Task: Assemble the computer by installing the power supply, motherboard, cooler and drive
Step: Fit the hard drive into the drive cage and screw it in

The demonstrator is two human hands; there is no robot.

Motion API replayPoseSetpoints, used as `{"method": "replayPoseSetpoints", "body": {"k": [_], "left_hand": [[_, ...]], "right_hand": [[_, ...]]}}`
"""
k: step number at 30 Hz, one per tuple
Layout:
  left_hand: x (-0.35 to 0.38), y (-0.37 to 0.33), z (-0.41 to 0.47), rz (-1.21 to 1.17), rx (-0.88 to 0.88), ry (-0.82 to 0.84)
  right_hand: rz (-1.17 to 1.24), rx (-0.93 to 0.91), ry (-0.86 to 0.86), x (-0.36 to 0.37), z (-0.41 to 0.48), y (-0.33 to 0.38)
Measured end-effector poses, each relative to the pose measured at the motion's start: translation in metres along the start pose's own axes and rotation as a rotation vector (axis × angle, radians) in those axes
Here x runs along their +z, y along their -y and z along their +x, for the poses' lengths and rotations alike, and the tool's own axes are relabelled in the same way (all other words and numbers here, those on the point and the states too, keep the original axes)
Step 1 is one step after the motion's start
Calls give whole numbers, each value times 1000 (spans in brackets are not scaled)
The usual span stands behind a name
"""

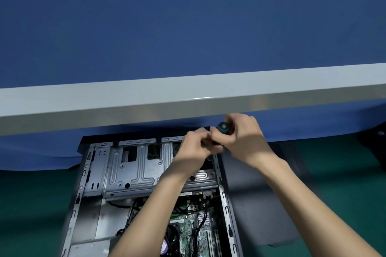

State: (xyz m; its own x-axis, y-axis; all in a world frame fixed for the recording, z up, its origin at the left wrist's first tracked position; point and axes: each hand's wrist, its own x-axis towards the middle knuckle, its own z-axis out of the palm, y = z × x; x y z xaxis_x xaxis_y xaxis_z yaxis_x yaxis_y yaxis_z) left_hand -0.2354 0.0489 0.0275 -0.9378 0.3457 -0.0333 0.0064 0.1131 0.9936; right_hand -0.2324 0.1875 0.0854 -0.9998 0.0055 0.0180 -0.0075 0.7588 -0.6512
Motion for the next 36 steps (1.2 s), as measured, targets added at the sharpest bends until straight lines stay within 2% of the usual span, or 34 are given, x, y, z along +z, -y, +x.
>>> {"method": "replayPoseSetpoints", "body": {"k": [4, 8, 10, 12, 14, 18, 20, 22, 24, 25, 29, 34, 36], "left_hand": [[9, 1, 0, -120, 38, -117], [-3, 3, 1, -109, 23, -8], [-3, 2, 1, -139, -34, 16], [2, -3, 2, -141, -81, -72], [8, -4, 2, -123, -5, -124], [1, 2, -3, -111, 3, -53], [1, 4, -4, -124, -22, -25], [7, 1, -3, -138, -66, -97], [12, 0, -2, -133, -34, -148], [13, 0, -2, -134, -18, -133], [3, -1, -3, -105, -19, 1], [9, -5, -2, -61, -40, -53], [5, -4, -2, -88, -34, -29]], "right_hand": [[-161, 28, -32, -4, 3, 10], [-52, 26, 64, -10, 4, 9], [-49, 70, 1, -5, 2, 8], [-189, 119, -77, -2, 2, 9], [-273, 123, -90, -3, 2, 9], [-60, 59, 79, -10, 2, 5], [-27, 73, 49, -6, 1, 2], [-111, 122, -8, 0, 0, 3], [-247, 153, -3, 4, -4, 3], [-254, 160, 12, 4, -6, 1], [-31, 88, 35, 0, -5, -6], [-248, 167, -65, 2, -2, 3], [-180, 133, -13, -7, 0, 0]]}}
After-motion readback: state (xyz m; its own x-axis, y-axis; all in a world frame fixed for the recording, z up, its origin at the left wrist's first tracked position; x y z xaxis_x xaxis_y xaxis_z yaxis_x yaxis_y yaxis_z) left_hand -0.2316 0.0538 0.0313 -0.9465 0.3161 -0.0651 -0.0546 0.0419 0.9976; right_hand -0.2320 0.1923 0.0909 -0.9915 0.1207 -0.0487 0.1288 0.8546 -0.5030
